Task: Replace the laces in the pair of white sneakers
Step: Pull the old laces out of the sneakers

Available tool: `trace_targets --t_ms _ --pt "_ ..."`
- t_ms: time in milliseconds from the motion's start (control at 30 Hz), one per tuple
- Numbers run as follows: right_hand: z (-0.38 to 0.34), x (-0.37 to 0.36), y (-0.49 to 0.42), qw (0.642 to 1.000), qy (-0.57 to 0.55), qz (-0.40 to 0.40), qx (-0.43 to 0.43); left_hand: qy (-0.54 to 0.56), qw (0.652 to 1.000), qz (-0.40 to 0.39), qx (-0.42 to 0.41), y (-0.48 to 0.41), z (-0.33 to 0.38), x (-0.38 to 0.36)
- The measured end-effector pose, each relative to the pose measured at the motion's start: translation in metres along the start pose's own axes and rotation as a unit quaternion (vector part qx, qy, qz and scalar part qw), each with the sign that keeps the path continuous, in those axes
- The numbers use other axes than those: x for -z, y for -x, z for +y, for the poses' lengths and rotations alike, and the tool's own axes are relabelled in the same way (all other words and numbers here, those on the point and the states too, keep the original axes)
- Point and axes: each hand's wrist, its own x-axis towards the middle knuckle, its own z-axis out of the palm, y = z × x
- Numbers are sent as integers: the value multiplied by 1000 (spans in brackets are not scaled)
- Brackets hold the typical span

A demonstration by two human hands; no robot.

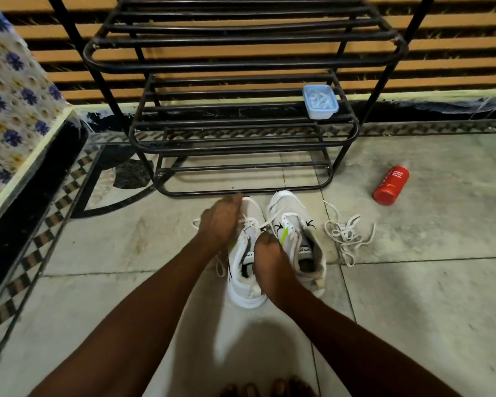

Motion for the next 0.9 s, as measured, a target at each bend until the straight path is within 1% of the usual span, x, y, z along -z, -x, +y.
trace_targets --t_ms 33,67,100,133,167,200,233,267,300,333,367,400,433,467,500,533,567,600,633,667,700,733,767,800,833,867,900 --pt "-3 3 2 1000 -10 -5 -18 35 998 37 36 -4 -6 5" --pt "-2 1 1 1000 3 4 2 87 990 88 71 -8 -13 11" --pt "0 -3 0 1000 13 13 17 161 971 142 103 -12 -19 19" --pt "2 -5 0 996 59 13 59 254 940 194 122 -14 -21 25" --pt "2 -2 0 996 69 7 60 361 895 228 128 -16 -19 30" --pt "4 -2 0 994 88 -1 68 471 840 235 135 -16 -14 34" --pt "5 -2 0 998 49 -20 46 564 783 218 147 -14 -7 36" --pt "8 -2 2 996 44 -44 58 608 754 197 154 -12 -3 35" --pt "7 0 5 995 44 -66 66 607 760 184 142 -8 -2 32" --pt "6 2 6 993 54 -71 72 556 805 174 111 -5 -4 29" --pt "7 1 4 994 62 -64 69 468 868 155 51 -2 -9 26" --pt "7 0 2 991 94 -56 72 349 929 118 -35 -1 -14 23" --pt "4 -1 2 988 135 -46 61 233 963 59 -122 0 -18 20" --pt "3 1 2 985 160 -34 62 134 974 -6 -180 0 -19 18" --pt "3 2 1 984 164 -35 64 67 975 -60 -205 0 -19 19" --pt "6 1 1 986 144 -49 67 25 972 -87 -216 -1 -17 20" --pt "7 2 1 984 146 -70 79 0 970 -81 -229 -2 -16 21" --pt "5 4 4 982 141 -85 90 -18 970 -54 -238 -4 -16 22" --pt "7 3 5 983 139 -75 94 -26 971 -21 -237 -5 -17 24" --pt "8 1 3 982 149 -70 92 -20 976 26 -214 -6 -20 27" --pt "6 2 4 980 165 -56 94 13 982 82 -171 -7 -25 31" --pt "2 5 3 983 160 -44 77 64 981 144 -114 -7 -29 37" --pt "0 4 2 986 150 -34 61 123 969 206 -57 -7 -35 42" --pt "0 3 2 990 131 -28 51 182 949 256 -5 -7 -39 47" --pt "0 1 0 990 132 -29 48 247 925 287 34 -7 -42 50" --pt "-1 2 0 988 146 -22 55 332 895 290 68 -9 -40 51" --pt "-1 0 -1 985 160 -18 61 443 848 271 107 -9 -34 51"
